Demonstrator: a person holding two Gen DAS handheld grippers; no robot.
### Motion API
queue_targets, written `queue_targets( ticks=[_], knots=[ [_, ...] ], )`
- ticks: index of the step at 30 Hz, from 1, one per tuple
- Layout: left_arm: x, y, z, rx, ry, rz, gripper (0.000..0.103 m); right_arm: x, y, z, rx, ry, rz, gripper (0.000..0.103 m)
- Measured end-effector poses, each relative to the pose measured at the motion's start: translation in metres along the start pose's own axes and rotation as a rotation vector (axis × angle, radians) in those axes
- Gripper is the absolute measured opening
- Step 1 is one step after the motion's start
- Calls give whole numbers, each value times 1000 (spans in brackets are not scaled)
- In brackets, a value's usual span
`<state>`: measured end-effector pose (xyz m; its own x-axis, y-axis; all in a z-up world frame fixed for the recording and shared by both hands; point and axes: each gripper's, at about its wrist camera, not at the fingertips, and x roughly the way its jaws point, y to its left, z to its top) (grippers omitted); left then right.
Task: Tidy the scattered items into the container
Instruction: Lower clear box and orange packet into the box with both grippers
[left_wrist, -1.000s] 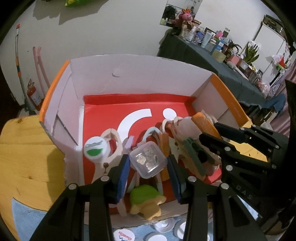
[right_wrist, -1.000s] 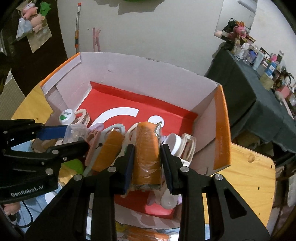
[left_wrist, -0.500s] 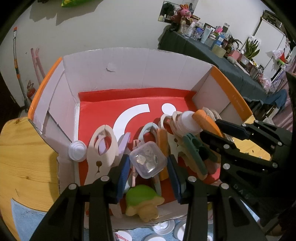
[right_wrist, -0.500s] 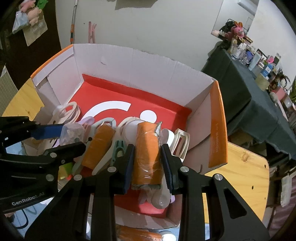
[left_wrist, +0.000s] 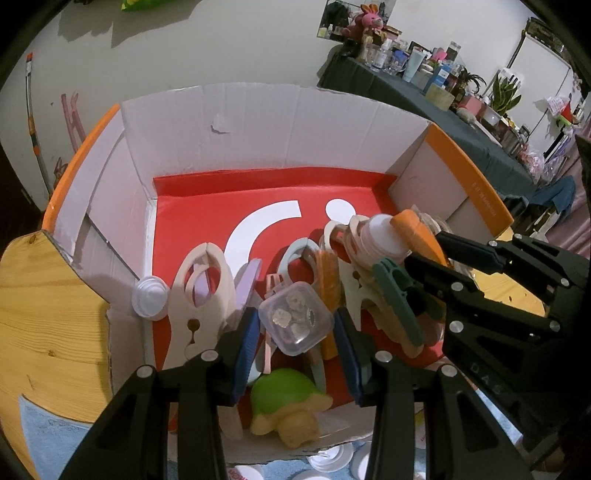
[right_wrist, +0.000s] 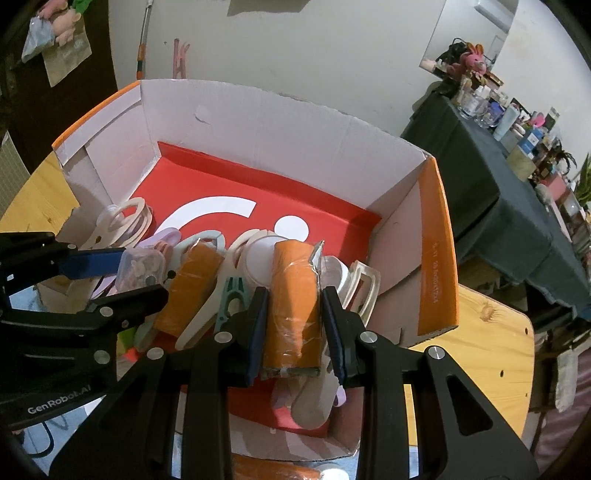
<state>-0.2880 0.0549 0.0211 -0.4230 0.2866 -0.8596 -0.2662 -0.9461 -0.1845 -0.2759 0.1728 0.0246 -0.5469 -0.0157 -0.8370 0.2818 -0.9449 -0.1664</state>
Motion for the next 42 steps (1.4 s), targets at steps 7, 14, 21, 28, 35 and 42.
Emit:
queue_targets(
  ticks=[7, 14, 21, 28, 35, 42],
  knots=[
    [0, -1, 0, 6, -2, 8, 44, 0, 1, -1, -5, 0, -6, 28],
    [0, -1, 1, 7, -2, 9, 44, 1, 1, -2, -2, -1, -11, 28],
    [0, -1, 1, 8, -2, 10, 44, 1, 2, -1, -7, 0, -20, 28],
    [0, -1, 1, 8, -2, 10, 44, 0, 2, 0, 0, 5, -17, 28],
    [-1, -1, 0, 8, -2, 8, 44, 2, 1, -1, 10, 17, -8, 29],
    [-1, 0, 0, 8, -2, 9, 45, 3, -1, -1, 26, 15, -14, 29]
  ],
)
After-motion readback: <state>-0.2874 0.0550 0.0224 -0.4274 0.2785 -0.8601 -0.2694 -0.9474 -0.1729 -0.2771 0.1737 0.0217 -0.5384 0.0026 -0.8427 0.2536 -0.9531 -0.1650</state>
